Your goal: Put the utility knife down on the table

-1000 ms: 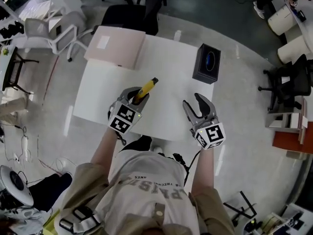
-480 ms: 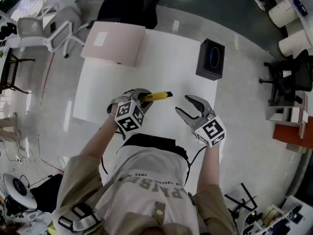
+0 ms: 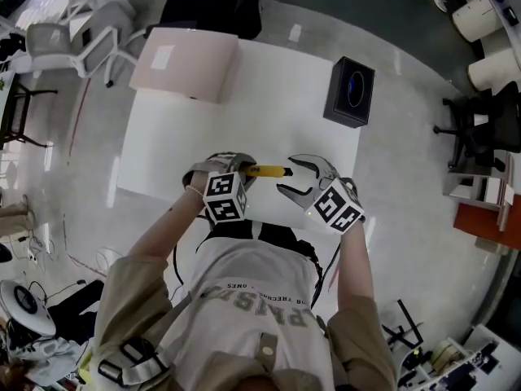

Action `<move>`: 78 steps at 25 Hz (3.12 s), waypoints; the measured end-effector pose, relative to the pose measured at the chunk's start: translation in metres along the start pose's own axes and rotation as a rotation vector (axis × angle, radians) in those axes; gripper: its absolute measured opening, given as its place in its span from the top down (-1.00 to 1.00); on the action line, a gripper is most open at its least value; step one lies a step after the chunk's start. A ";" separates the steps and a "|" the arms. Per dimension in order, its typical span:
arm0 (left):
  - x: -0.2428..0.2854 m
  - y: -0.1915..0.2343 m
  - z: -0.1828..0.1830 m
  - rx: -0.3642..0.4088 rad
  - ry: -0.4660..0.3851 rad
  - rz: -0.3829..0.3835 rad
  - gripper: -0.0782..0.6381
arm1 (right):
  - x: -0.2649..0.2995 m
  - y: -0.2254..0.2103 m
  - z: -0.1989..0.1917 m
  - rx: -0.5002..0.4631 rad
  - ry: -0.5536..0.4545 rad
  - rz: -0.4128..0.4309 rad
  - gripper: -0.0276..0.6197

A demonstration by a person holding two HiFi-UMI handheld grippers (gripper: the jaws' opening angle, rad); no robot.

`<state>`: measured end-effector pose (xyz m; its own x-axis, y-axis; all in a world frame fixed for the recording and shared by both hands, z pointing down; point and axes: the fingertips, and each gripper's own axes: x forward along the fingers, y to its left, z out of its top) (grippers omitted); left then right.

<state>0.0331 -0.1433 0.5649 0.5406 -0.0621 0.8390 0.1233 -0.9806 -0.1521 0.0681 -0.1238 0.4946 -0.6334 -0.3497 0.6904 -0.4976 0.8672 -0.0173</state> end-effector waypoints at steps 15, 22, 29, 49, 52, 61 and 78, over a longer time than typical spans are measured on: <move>0.038 -0.021 -0.004 0.048 0.121 -0.015 0.49 | 0.042 0.024 -0.050 -0.166 0.204 0.218 0.25; 0.048 -0.030 -0.007 0.050 0.166 -0.011 0.49 | 0.056 0.032 -0.064 -0.211 0.235 0.249 0.35; 0.056 -0.035 -0.014 0.042 0.197 -0.005 0.49 | 0.066 0.038 -0.075 -0.250 0.273 0.267 0.36; 0.057 -0.051 -0.026 -0.027 0.175 -0.019 0.48 | 0.082 0.048 -0.082 -0.285 0.307 0.242 0.50; 0.057 -0.050 -0.023 -0.037 0.150 -0.018 0.47 | 0.080 0.047 -0.081 -0.290 0.293 0.242 0.51; 0.057 -0.049 -0.024 -0.124 0.070 -0.060 0.27 | 0.080 0.051 -0.083 -0.301 0.275 0.257 0.51; 0.045 -0.044 -0.063 -0.310 0.031 -0.067 -0.06 | 0.088 0.037 -0.114 -0.262 0.283 0.209 0.51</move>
<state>-0.0007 -0.1143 0.6423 0.5136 0.0038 0.8580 -0.1039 -0.9924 0.0666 0.0620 -0.0822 0.6370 -0.4993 -0.0781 0.8629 -0.1859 0.9824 -0.0187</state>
